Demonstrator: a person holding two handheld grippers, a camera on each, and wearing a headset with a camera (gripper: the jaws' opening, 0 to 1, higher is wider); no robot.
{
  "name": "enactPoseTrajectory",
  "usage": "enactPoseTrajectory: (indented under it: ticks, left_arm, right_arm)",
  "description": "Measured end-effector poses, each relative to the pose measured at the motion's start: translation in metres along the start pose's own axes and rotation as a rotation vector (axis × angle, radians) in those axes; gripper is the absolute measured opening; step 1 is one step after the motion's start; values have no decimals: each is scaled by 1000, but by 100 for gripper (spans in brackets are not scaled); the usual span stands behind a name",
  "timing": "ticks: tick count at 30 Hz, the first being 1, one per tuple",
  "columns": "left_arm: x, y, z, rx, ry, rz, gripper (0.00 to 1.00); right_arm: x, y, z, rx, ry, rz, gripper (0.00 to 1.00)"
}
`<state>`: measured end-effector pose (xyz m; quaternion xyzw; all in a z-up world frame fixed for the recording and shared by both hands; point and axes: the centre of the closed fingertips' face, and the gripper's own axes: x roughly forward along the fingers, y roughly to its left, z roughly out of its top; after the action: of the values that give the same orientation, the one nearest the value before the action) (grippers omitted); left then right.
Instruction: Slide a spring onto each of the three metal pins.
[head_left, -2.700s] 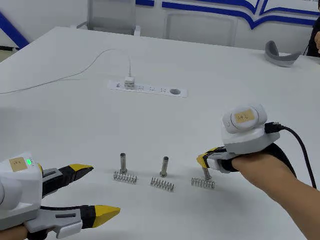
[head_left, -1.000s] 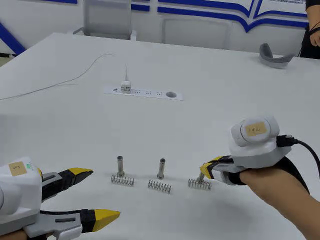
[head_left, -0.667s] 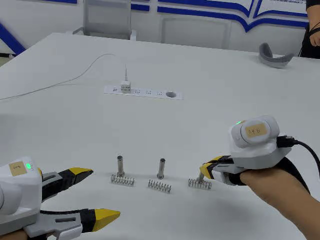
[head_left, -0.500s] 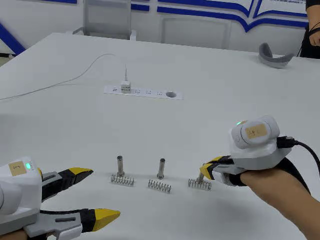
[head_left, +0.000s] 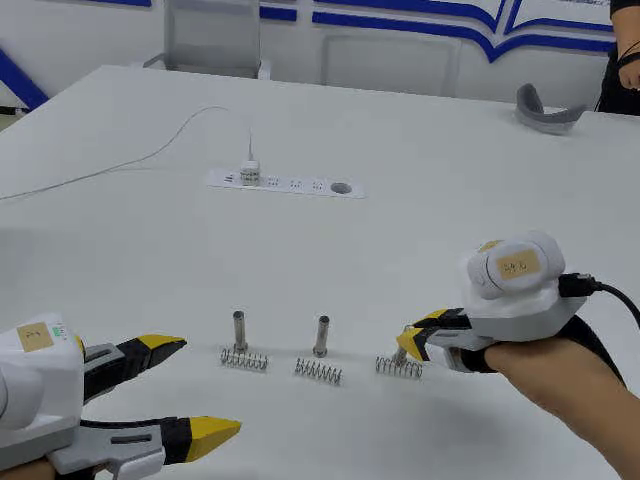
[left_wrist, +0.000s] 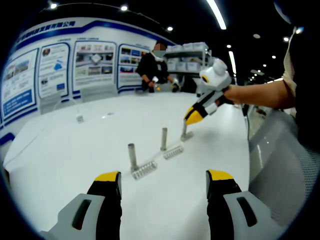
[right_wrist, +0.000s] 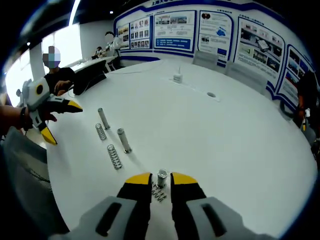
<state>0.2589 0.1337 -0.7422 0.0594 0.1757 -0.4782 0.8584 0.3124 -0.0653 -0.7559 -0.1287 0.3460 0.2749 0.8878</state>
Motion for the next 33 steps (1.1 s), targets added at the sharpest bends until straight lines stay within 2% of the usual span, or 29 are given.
enactPoseTrajectory:
  ticks: [15,33]
  left_arm:
    - [0,0,0,2,2,-2,70]
    - [0,-1,-3,-3,11,-2,70]
  right_arm:
    - [-1,1,-15,-60,32,49,16]
    - [10,6,-34,-128,95,105,16]
